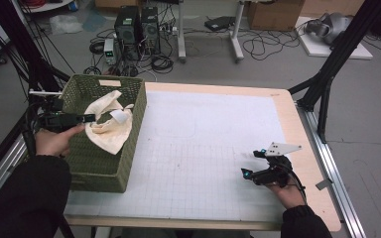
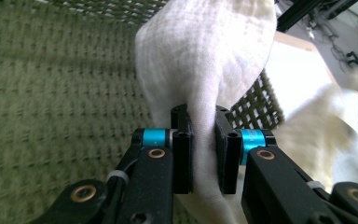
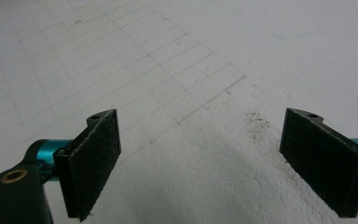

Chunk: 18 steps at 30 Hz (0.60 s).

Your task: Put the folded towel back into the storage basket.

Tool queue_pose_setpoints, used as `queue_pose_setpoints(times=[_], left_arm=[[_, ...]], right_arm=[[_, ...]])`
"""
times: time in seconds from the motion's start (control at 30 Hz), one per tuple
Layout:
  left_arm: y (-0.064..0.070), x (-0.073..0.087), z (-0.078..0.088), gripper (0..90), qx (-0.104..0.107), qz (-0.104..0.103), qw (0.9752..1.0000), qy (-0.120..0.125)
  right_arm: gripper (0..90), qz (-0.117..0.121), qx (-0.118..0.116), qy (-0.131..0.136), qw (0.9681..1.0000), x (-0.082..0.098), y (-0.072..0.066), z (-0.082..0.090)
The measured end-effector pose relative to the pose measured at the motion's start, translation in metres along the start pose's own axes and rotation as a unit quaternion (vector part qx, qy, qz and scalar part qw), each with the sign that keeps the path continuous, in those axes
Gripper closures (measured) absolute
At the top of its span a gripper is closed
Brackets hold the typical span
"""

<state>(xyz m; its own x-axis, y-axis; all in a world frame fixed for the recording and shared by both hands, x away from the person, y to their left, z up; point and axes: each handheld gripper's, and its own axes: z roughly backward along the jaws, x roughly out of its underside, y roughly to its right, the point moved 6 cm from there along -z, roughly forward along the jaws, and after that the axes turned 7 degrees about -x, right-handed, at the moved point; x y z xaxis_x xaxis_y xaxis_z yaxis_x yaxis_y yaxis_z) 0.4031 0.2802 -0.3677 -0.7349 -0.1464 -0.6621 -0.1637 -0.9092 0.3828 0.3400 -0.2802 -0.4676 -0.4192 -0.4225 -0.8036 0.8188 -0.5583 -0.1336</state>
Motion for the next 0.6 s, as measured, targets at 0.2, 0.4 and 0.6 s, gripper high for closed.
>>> queue_pose_setpoints(times=[0.2, 0.4, 0.6], left_arm=[[-0.01, 0.006, 0.007, 80.2, -0.021, -0.022, 0.9992, -0.028], [-0.012, 0.007, -0.004, 80.0, -0.045, -0.03, 0.9977, -0.04], [-0.011, 0.003, -0.029, 79.5, -0.079, -0.016, 0.9963, -0.028]], right_arm=[[11.7, -0.001, 0.001, -0.003, 1.0, 0.001, 0.0, -0.001], [11.7, 0.003, -0.001, -0.006, 1.0, 0.0, 0.0, -0.004], [11.7, 0.005, -0.002, -0.007, 1.0, 0.0, 0.0, -0.006]])
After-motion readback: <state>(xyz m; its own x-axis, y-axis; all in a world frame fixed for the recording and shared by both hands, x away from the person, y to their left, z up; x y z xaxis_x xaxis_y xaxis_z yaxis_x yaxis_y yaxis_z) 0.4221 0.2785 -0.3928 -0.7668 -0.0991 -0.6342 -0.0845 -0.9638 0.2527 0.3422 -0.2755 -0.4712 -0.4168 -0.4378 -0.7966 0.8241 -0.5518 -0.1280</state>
